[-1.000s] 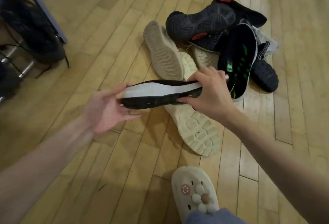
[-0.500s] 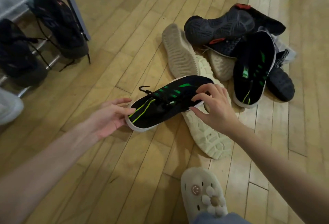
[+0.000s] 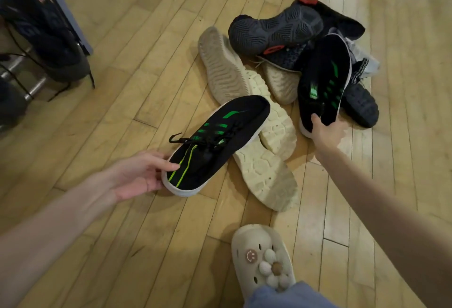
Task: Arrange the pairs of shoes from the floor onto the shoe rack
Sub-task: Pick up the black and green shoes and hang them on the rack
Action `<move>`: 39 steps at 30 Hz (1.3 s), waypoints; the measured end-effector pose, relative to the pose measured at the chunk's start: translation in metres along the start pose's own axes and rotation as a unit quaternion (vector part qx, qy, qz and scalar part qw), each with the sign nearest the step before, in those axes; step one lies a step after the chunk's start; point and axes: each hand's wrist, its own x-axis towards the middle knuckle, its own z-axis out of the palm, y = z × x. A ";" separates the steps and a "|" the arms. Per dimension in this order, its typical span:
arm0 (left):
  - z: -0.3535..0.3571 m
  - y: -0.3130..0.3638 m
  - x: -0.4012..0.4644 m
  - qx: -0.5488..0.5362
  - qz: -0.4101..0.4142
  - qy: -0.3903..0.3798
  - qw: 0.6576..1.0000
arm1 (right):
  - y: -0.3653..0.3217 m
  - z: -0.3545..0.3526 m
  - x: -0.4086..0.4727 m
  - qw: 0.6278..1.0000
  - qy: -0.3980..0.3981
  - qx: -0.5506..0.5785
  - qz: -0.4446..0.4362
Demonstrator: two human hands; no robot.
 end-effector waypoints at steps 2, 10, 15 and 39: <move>-0.002 0.000 -0.003 -0.006 0.007 -0.011 1.000 | -0.001 0.000 0.004 1.000 0.014 0.021 0.018; -0.004 -0.006 -0.006 -0.017 0.063 0.028 0.997 | -0.013 0.011 -0.015 0.989 0.026 0.148 -0.007; -0.017 -0.007 -0.017 -0.081 0.087 0.029 0.993 | -0.013 0.007 -0.032 0.979 0.065 0.172 -0.088; -0.053 -0.007 -0.106 -0.258 0.242 0.089 0.931 | -0.068 0.075 -0.196 0.892 -0.225 0.227 -0.319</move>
